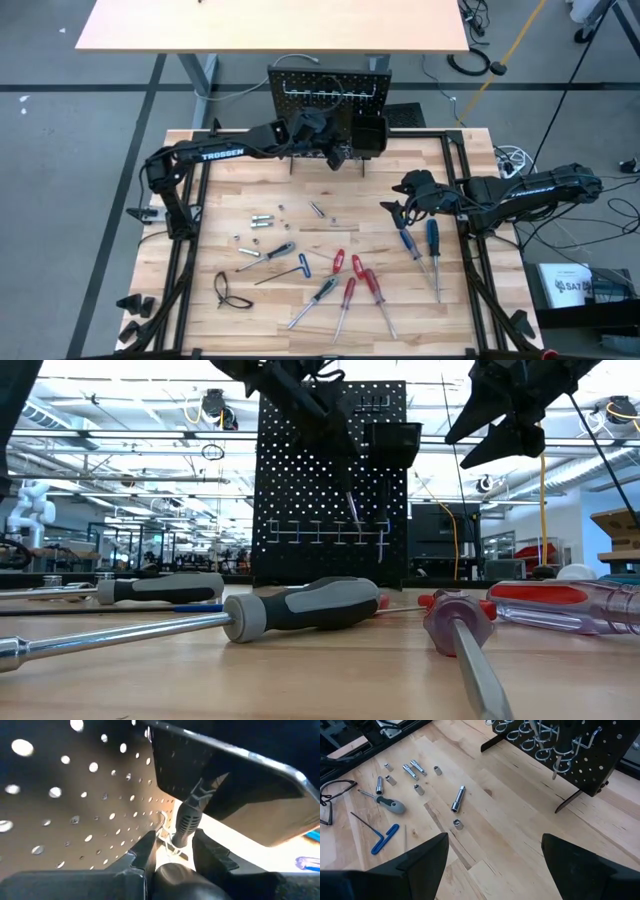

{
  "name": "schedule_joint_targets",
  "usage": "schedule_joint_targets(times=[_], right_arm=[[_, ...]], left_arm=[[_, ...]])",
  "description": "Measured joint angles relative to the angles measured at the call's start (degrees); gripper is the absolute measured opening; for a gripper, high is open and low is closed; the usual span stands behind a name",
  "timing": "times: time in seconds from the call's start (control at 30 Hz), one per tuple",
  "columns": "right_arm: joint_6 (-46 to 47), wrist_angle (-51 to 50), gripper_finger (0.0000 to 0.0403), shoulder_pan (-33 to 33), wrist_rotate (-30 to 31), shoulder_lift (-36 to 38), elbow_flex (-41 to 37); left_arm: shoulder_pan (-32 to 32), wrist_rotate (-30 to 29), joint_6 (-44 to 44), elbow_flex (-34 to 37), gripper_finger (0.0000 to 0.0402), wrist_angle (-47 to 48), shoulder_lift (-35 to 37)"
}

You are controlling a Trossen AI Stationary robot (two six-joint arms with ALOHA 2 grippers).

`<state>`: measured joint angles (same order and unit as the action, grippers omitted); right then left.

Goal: Hang tools onto peg board
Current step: Hang the black screwdriver on the pegboard

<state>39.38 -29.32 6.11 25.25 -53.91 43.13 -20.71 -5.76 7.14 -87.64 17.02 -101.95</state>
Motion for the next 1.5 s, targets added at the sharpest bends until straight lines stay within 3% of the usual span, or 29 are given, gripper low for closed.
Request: schedule_joint_targets(times=[0.33,0.77,1.5], right_arm=[[-0.01,-0.04,0.0310,0.00,-0.01,-0.02,0.00],[0.29,-0.13,0.0310,0.00,-0.03,-0.02,0.00],[0.44,-0.09,0.0310,0.00,-0.04,-0.02,0.00]], left_arm=[[-0.49,1.11,-0.03,-0.31,0.0105,-0.66,-2.74],[-2.68,3.23,-1.64,-5.65,0.0105,4.26,-5.04],[-2.73,4.92,-3.43,-5.86,0.0113,4.42,-7.61]])
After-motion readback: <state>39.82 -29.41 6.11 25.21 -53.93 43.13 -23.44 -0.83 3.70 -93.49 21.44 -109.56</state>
